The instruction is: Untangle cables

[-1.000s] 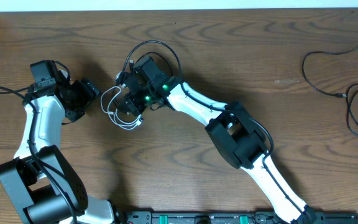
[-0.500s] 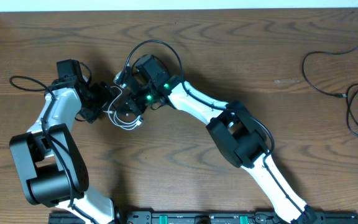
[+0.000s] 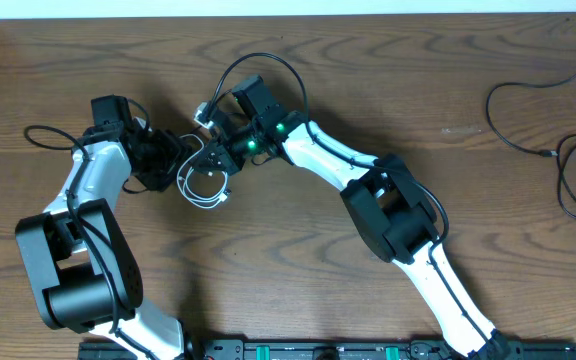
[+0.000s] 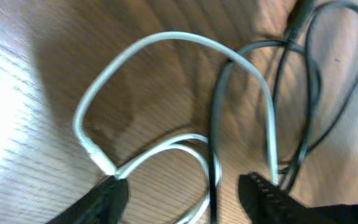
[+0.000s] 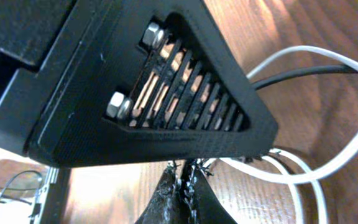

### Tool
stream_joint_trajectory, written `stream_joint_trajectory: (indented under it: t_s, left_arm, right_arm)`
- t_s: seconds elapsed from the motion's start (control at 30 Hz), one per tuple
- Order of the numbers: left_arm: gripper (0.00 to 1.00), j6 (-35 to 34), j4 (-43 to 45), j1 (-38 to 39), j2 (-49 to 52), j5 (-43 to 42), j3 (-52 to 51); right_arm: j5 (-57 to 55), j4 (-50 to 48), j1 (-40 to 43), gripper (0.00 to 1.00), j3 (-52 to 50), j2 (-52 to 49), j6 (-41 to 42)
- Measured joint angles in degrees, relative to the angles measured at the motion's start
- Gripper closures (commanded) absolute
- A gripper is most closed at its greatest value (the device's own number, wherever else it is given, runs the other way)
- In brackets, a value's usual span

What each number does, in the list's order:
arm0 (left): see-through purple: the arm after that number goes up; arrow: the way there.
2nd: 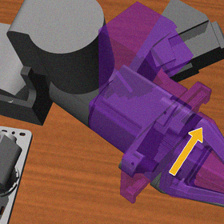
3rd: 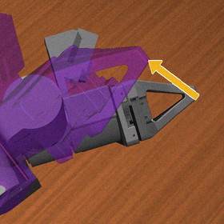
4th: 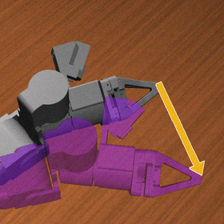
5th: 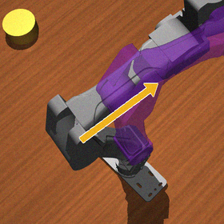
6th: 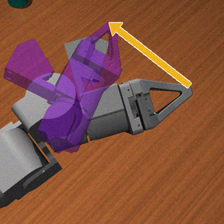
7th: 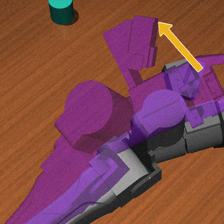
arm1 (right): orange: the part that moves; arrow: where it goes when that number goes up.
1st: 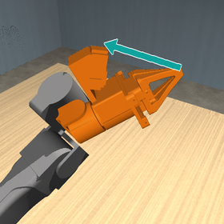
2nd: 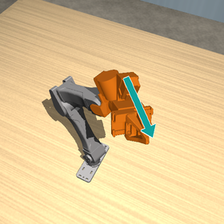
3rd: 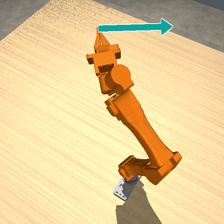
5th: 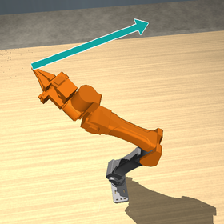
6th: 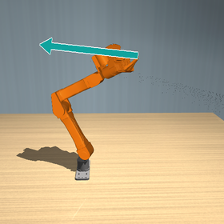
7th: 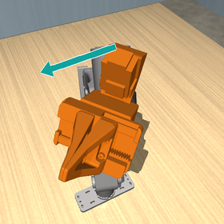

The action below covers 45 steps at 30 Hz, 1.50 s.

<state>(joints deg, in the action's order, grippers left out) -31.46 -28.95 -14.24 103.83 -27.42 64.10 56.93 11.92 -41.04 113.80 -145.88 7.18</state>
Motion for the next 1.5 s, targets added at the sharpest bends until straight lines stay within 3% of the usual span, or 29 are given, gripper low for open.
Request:
stream_joint_trajectory:
  t_s: [0.17, 0.23, 0.3, 0.43, 0.6, 0.7, 1.0, 1.23, 1.37, 1.5]
  left_arm:
    - [0.70, -0.5, 1.0, 0.0, 0.0, -3.0, 0.0]
    - [0.86, -0.5, 1.0, 0.0, 0.0, -3.7, 0.0]
    - [0.92, -0.1, 1.0, 0.0, 0.0, -4.0, 0.0]
    - [0.92, 0.0, 1.2, -0.3, 0.0, -3.8, 0.0]
    - [0.92, 0.0, 1.6, -1.0, 0.0, -3.7, 0.0]
    - [0.92, 0.0, 1.7, -1.0, 0.0, -3.8, 0.0]
    - [0.92, 6.6, 1.8, -1.0, 0.0, -8.5, 0.0]
    - [0.92, 19.3, 1.7, -1.0, 0.0, -10.2, 0.0]
    - [0.92, 22.4, 1.7, -0.9, 0.0, -10.1, 0.0]
    - [0.93, 23.4, 1.7, 0.4, 0.0, -9.5, 0.0]
  right_arm:
    - [1.9, -0.4, 0.0, 0.98, 0.0, 0.0, 0.0]
    - [2.3, -0.5, 0.0, 0.91, 0.0, 0.0, 0.0]
    - [2.3, -0.5, 0.0, 0.84, 0.0, 0.0, -0.2]
    - [2.3, -0.6, 0.1, 0.67, 0.0, 0.0, -0.2]
    - [2.3, -0.5, 0.7, 0.55, 0.0, 0.0, -0.1]
    - [1.7, -0.3, 1.0, 0.52, 0.0, 0.0, 0.8]
    - [-3.1, 1.9, 2.7, 0.52, 0.0, 0.0, 18.1]
    - [-3.9, 5.0, 5.1, 0.53, 0.0, 0.0, 22.1]
    - [-3.9, 5.7, 6.1, 0.39, 0.0, 0.0, 23.3]
    - [-4.0, 6.1, 6.7, 0.41, 0.0, 0.0, 24.0]
